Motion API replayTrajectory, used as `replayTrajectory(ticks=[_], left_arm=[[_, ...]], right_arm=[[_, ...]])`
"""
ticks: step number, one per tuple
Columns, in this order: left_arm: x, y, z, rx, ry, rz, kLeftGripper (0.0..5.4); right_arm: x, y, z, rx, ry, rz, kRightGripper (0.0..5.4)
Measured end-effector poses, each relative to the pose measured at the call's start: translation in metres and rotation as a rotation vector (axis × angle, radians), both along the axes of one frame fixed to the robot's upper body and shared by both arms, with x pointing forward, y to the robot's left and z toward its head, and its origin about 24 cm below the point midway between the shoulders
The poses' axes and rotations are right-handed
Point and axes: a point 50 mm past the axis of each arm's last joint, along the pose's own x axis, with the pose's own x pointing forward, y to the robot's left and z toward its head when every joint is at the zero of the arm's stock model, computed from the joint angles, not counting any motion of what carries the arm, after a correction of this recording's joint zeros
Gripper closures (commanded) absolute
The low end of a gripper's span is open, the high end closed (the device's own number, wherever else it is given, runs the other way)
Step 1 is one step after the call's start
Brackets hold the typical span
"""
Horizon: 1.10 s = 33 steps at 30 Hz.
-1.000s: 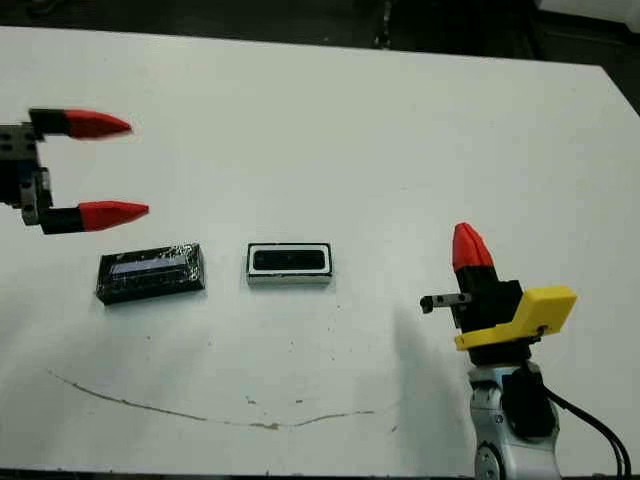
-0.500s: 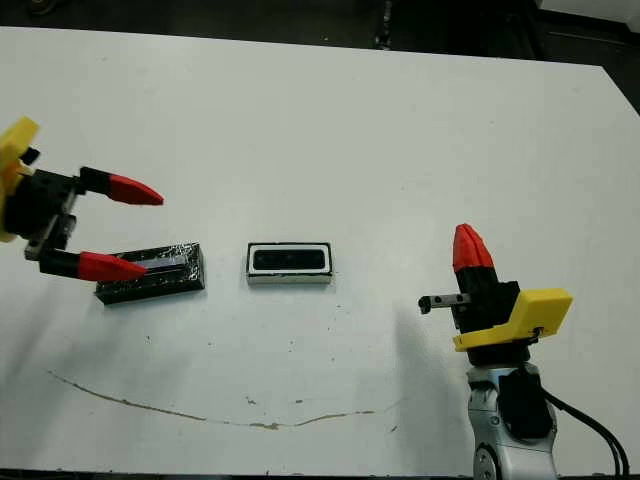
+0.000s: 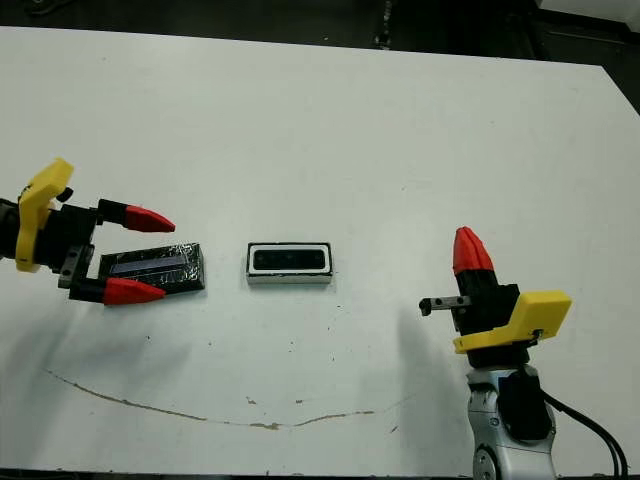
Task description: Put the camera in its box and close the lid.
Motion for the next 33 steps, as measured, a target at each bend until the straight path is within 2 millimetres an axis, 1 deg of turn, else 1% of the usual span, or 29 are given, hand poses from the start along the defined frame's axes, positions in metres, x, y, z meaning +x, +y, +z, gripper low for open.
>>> replayTrajectory(ticks=[10,33], left_arm=[[0.001,0.002,-0.008,0.047,-0.031,0.049,0.0],[0.003,0.006,-0.019,0.186,-0.031,0.065,0.0]], right_arm=[[0.0,0.0,-0.002,-0.004,0.005,0.011,5.39],[-0.002,0.001,-0.005,-0.001,0.023,0.015,5.39]])
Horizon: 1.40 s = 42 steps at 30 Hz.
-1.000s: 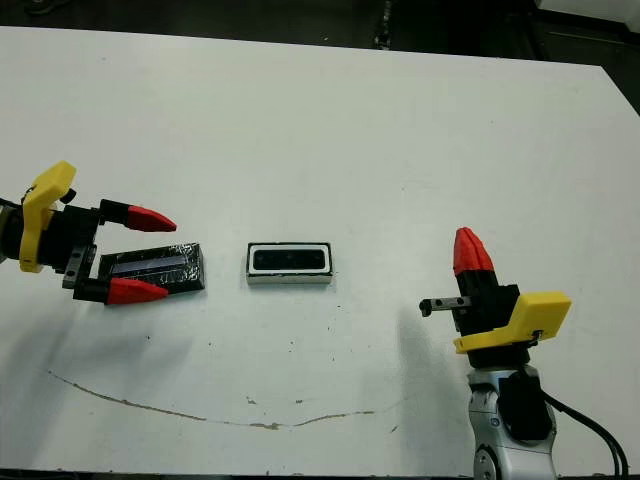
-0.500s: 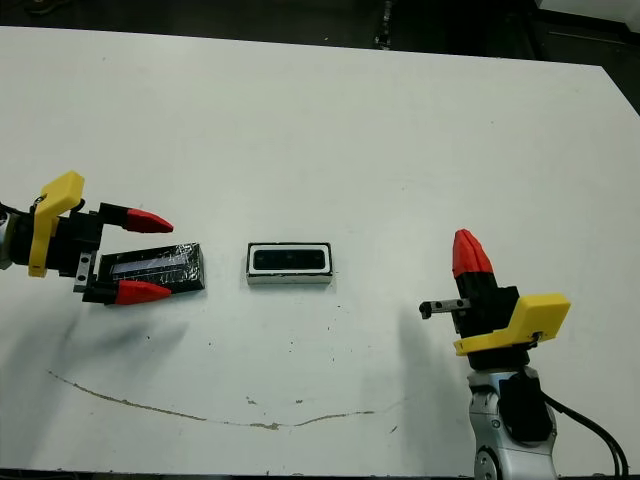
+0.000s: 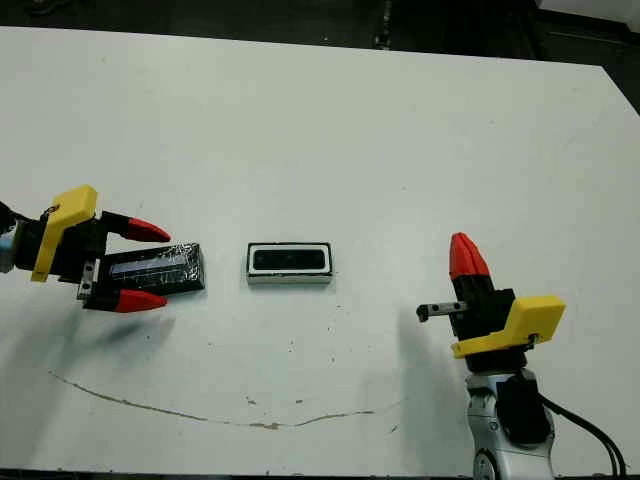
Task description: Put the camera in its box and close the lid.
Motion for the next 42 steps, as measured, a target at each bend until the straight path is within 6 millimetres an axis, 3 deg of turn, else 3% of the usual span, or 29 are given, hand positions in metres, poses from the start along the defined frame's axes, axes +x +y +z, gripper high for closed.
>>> replayTrajectory(ticks=[12,20,24,36,42], left_arm=[[0.0013,-0.0004,0.0006,0.047,-0.039,0.005,0.0],[0.0,0.0027,-0.0046,0.078,0.057,0.092,0.0],[0.0,0.0027,-0.0025,0.079,0.084,0.11,0.35],[0.0009,0.0038,-0.0023,0.078,0.075,0.106,2.17],[0.0,0.0068,-0.0026,0.027,0.065,0.15,2.24]], right_arm=[[0.0001,0.0004,-0.0006,-0.005,0.003,0.001,5.39],[0.0002,0.0004,-0.0011,-0.005,0.005,0.002,5.39],[0.0001,0.0002,-0.0014,-0.01,0.007,-0.003,5.4],[0.0001,0.0002,-0.002,-0.006,0.013,-0.007,5.4],[0.0002,0.0008,-0.0021,-0.005,0.014,-0.005,5.4]])
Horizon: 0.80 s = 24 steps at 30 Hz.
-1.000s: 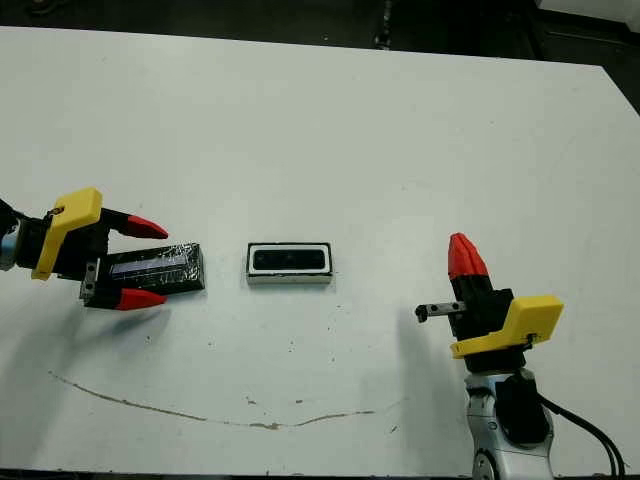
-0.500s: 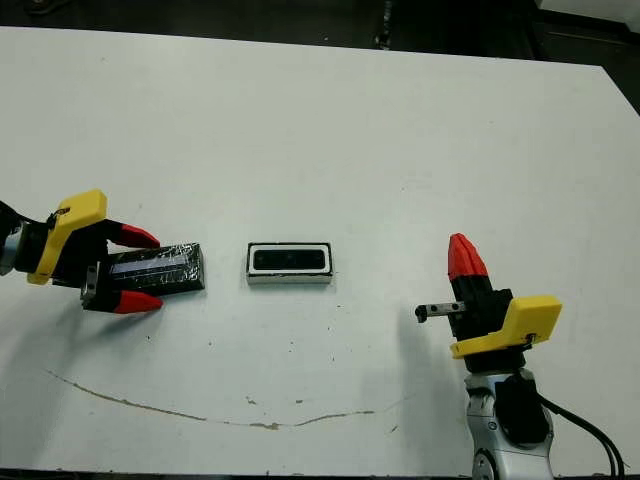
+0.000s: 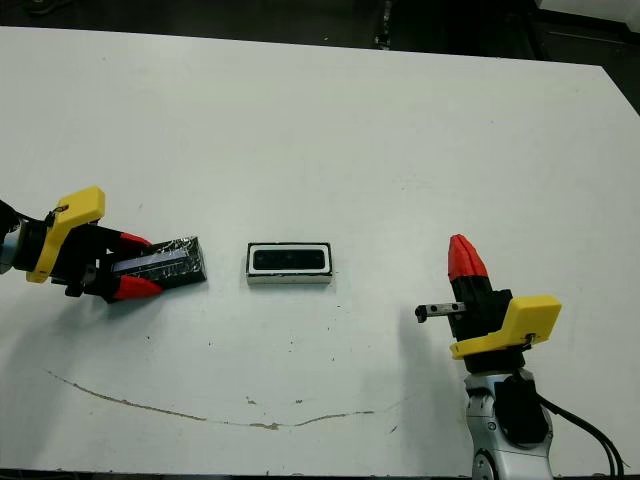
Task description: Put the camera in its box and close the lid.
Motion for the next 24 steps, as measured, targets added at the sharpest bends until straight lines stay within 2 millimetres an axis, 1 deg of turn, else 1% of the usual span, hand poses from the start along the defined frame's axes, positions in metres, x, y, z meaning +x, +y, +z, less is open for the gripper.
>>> replayTrajectory(ticks=[3,10,16,20,24], left_arm=[[0.0,-0.002,0.002,-0.054,-0.018,0.008,2.24],[0.001,-0.013,0.01,-0.246,-0.059,-0.01,2.24],[0.003,-0.022,0.013,-0.306,-0.056,-0.047,2.24],[0.006,-0.035,0.008,-0.38,-0.044,-0.095,2.24],[0.01,-0.047,0.0,-0.418,-0.033,-0.136,2.24]], right_arm=[[0.0,0.0,0.0,0.0,0.0,0.001,5.4],[0.0,0.002,-0.001,0.001,0.005,0.005,5.4],[-0.001,0.003,-0.002,0.002,0.01,0.008,5.4],[-0.001,0.005,-0.003,0.004,0.012,0.011,5.4],[-0.001,0.006,-0.003,0.006,0.013,0.017,5.4]])
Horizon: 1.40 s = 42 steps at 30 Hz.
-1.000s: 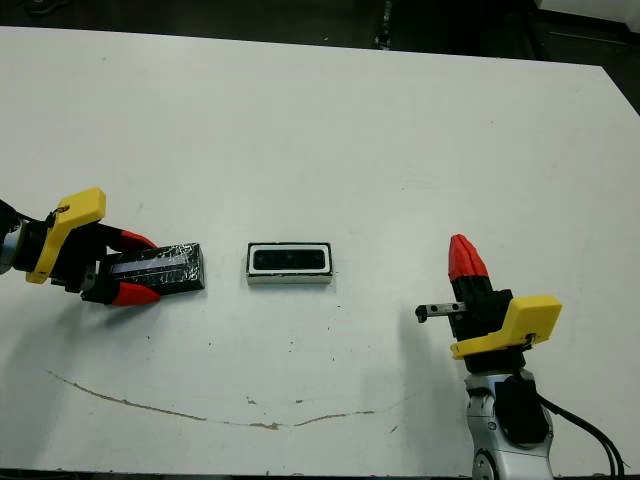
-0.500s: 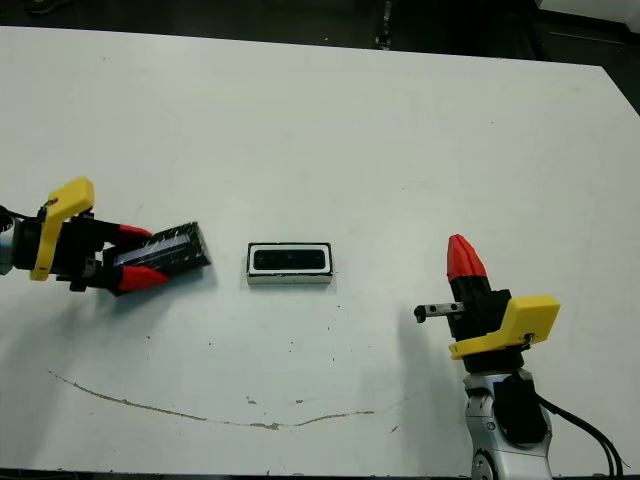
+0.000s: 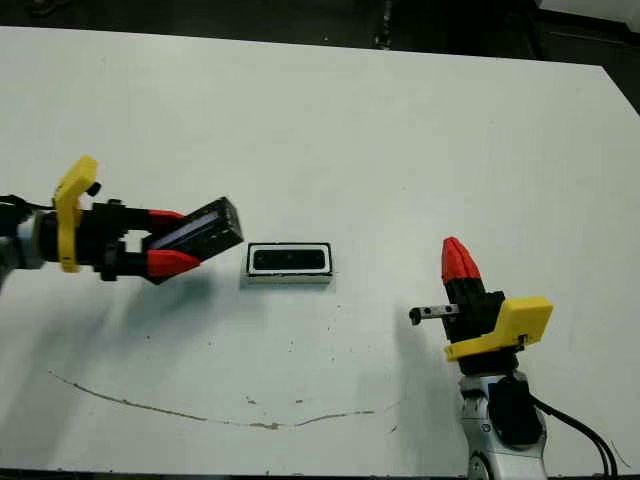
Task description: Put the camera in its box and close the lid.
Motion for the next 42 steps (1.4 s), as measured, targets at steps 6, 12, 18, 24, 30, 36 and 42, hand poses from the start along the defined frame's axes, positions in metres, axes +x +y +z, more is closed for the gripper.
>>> replayTrajectory(ticks=[6,12,18,24,30,36,42], left_arm=[[0.005,-0.011,-0.009,0.015,-0.002,-0.003,2.24],[0.007,-0.028,-0.016,-0.018,-0.033,-0.022,2.24],[0.009,-0.035,-0.029,-0.02,-0.027,-0.034,2.24],[0.011,-0.036,-0.031,-0.019,-0.033,-0.035,2.24],[0.014,-0.039,-0.032,-0.011,-0.069,-0.041,2.24],[0.016,-0.041,-0.032,0.0,-0.077,-0.027,2.24],[0.019,-0.046,-0.028,0.044,-0.11,-0.032,2.24]], right_arm=[[-0.001,0.0,-0.001,-0.001,0.005,-0.002,5.4],[-0.001,0.0,-0.001,-0.002,0.004,-0.001,5.4],[-0.001,0.0,0.0,-0.002,0.003,-0.001,5.4],[-0.001,0.0,-0.001,-0.002,0.006,-0.001,5.4],[-0.001,-0.001,0.0,-0.003,0.005,0.0,5.4],[-0.001,0.0,-0.001,-0.002,0.01,0.0,5.4],[0.0,0.0,-0.001,-0.002,0.014,0.002,5.4]])
